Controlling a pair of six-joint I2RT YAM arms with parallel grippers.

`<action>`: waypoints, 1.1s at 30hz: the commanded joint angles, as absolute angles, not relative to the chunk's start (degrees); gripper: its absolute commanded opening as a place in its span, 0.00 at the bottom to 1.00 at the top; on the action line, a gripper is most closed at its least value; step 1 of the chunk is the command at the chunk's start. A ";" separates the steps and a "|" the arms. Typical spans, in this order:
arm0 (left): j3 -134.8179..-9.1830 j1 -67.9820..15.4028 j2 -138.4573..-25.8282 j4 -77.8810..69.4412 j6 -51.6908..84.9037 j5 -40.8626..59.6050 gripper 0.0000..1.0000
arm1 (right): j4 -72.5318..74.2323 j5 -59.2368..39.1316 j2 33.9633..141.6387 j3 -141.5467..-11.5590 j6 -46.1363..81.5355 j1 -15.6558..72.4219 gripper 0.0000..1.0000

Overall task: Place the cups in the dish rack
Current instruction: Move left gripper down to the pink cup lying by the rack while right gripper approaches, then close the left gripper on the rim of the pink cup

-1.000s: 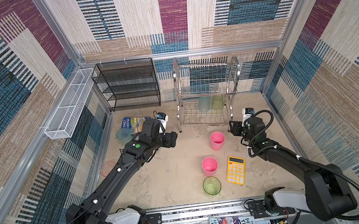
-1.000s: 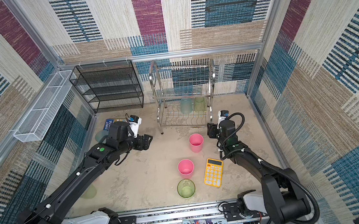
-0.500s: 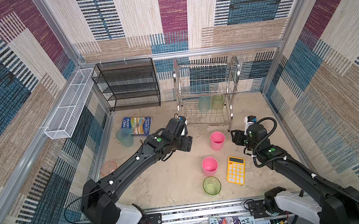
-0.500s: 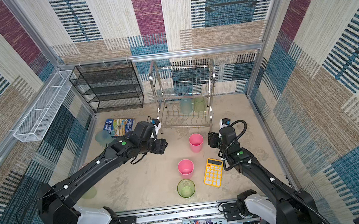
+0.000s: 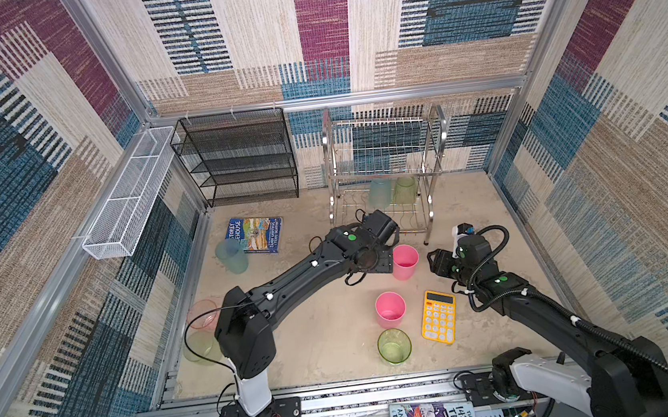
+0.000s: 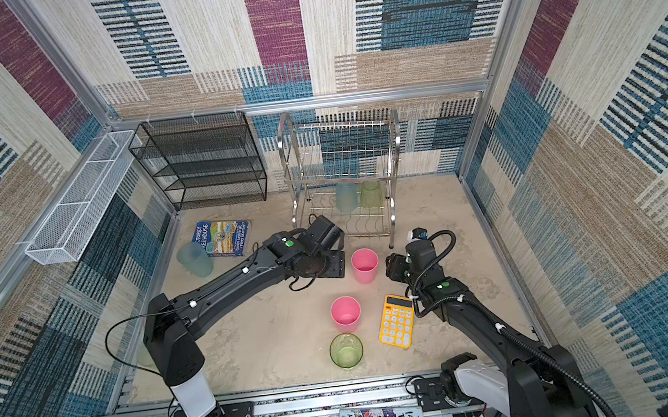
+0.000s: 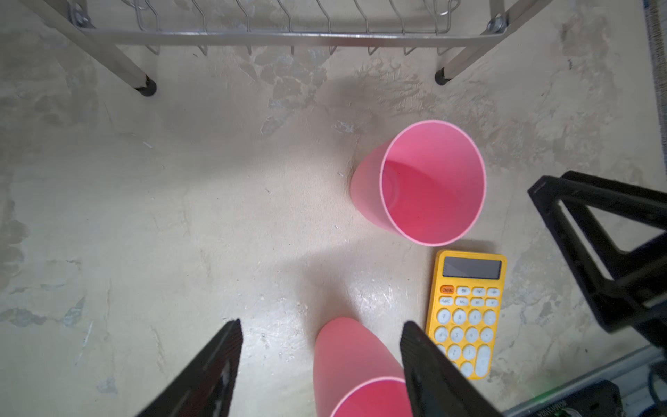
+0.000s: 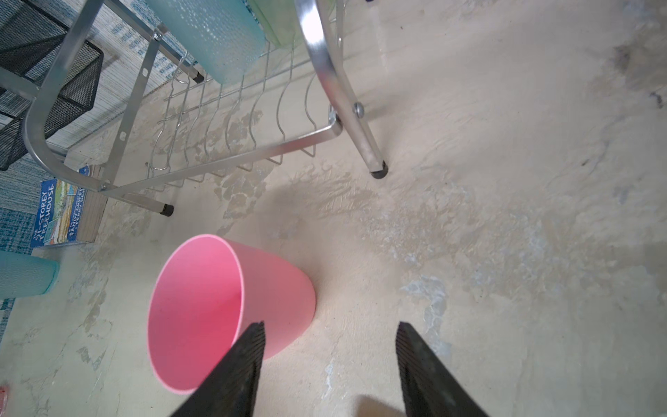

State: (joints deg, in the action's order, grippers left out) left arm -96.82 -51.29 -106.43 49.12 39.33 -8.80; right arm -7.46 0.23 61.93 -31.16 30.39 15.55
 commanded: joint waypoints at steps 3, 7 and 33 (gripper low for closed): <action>-101.51 -51.57 -111.14 52.69 45.35 -10.77 0.69 | -4.87 -2.67 62.46 -29.47 31.67 15.36 0.61; -103.68 -52.02 -113.35 52.77 46.65 -11.61 0.67 | -4.18 -3.80 61.84 -28.35 31.41 15.32 0.60; -116.19 -52.91 -126.16 52.88 47.31 -10.99 0.53 | -2.73 -4.58 60.14 -25.93 29.97 15.24 0.61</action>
